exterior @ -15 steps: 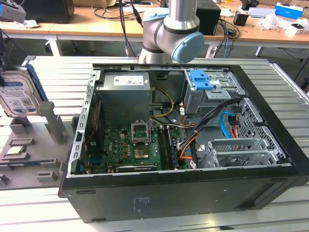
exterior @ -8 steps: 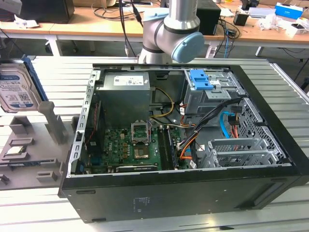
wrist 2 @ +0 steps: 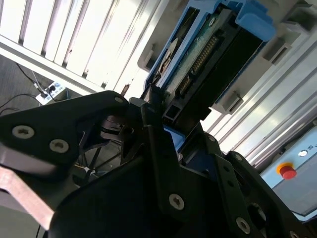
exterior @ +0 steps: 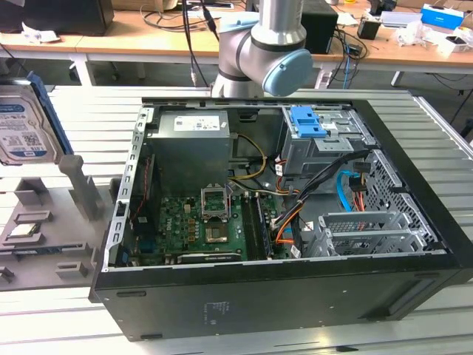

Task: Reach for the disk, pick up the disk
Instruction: 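Pick up the disk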

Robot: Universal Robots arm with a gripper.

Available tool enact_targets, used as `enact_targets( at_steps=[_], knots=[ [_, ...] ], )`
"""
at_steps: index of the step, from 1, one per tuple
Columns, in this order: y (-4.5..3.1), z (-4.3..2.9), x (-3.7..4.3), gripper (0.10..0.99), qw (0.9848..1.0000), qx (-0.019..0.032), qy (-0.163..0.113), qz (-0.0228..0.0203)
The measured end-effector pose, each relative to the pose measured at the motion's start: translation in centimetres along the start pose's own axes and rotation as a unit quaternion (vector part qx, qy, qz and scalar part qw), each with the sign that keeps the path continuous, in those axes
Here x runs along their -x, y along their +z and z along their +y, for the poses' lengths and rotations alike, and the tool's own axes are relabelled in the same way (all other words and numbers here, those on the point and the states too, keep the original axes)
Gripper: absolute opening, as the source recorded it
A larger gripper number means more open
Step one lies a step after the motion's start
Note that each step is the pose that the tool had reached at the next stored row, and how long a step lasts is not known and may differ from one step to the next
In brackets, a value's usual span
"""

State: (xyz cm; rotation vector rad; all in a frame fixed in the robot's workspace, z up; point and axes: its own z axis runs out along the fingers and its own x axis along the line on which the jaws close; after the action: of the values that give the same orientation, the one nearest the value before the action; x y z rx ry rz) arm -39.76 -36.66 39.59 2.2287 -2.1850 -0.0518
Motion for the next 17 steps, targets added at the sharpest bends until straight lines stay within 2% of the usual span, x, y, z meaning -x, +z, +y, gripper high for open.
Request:
enact_targets(
  at_steps=[2,5,14,17],
  knots=[
    [-0.43,0.01,0.00,0.365,1.0000,0.0000,0.000,0.0000],
    [-1.54,0.05,0.02,0.365,1.0000,0.0000,0.000,0.0000],
    [-3.43,0.11,0.04,0.365,1.0000,0.0000,0.000,0.0000],
    [-4.48,0.14,0.06,0.365,1.0000,0.0000,0.000,0.0000]
  ],
)
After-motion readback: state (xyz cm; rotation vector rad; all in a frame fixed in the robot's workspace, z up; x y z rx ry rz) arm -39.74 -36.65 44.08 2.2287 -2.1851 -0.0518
